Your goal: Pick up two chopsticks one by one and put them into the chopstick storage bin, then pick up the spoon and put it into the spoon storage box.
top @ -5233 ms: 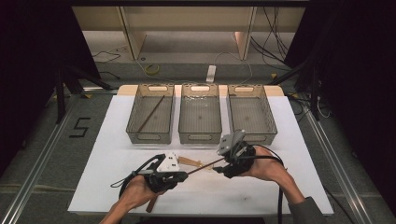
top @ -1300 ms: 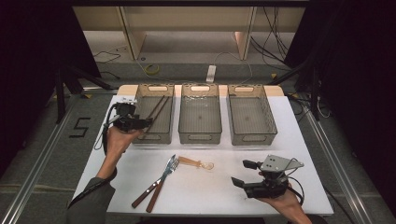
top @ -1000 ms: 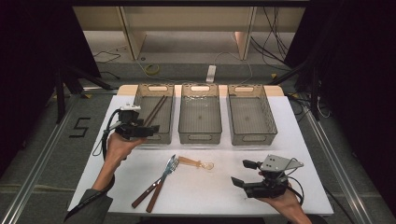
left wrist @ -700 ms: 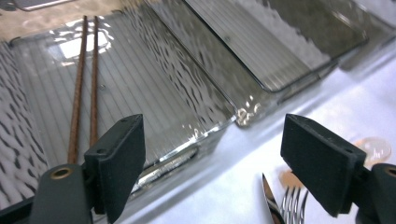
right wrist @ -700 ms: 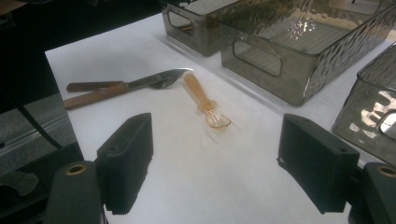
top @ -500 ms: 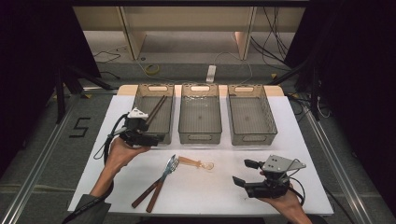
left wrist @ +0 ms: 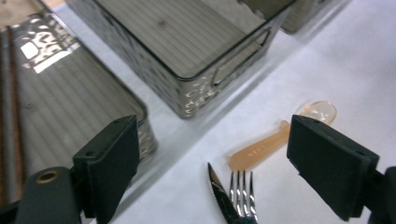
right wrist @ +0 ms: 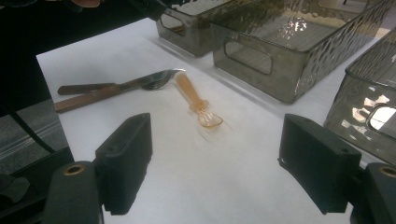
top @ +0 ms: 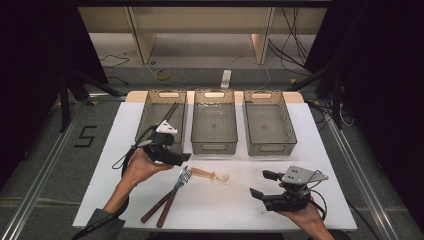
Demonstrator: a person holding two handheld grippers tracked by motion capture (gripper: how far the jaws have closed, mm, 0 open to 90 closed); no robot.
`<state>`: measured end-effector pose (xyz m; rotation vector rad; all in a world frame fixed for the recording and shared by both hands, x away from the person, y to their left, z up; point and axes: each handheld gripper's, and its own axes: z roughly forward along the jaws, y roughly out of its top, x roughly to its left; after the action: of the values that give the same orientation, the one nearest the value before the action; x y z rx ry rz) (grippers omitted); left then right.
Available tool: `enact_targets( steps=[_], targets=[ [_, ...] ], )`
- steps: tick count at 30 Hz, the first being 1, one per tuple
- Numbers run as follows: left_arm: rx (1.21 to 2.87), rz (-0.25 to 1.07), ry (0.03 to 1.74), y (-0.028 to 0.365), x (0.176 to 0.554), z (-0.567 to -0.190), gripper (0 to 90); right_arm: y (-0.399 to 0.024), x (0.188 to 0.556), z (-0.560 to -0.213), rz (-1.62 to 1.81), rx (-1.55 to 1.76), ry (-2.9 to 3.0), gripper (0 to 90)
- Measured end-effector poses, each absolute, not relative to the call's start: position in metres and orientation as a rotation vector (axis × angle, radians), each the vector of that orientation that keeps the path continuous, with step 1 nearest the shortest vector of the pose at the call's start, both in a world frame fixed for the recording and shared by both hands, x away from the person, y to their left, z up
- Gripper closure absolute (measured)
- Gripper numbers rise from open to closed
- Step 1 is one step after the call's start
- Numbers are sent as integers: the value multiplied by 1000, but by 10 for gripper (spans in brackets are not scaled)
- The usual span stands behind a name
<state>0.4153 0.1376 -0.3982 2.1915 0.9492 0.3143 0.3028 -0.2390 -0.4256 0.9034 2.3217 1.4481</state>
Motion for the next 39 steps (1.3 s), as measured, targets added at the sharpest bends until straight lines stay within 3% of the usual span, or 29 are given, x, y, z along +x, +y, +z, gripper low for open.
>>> enact_targets(
  steps=[39],
  targets=[
    [2414, 281, 753, 74, 419, -418, 166, -238, 306, -430, 1429, 897, 2351, 257]
  ],
)
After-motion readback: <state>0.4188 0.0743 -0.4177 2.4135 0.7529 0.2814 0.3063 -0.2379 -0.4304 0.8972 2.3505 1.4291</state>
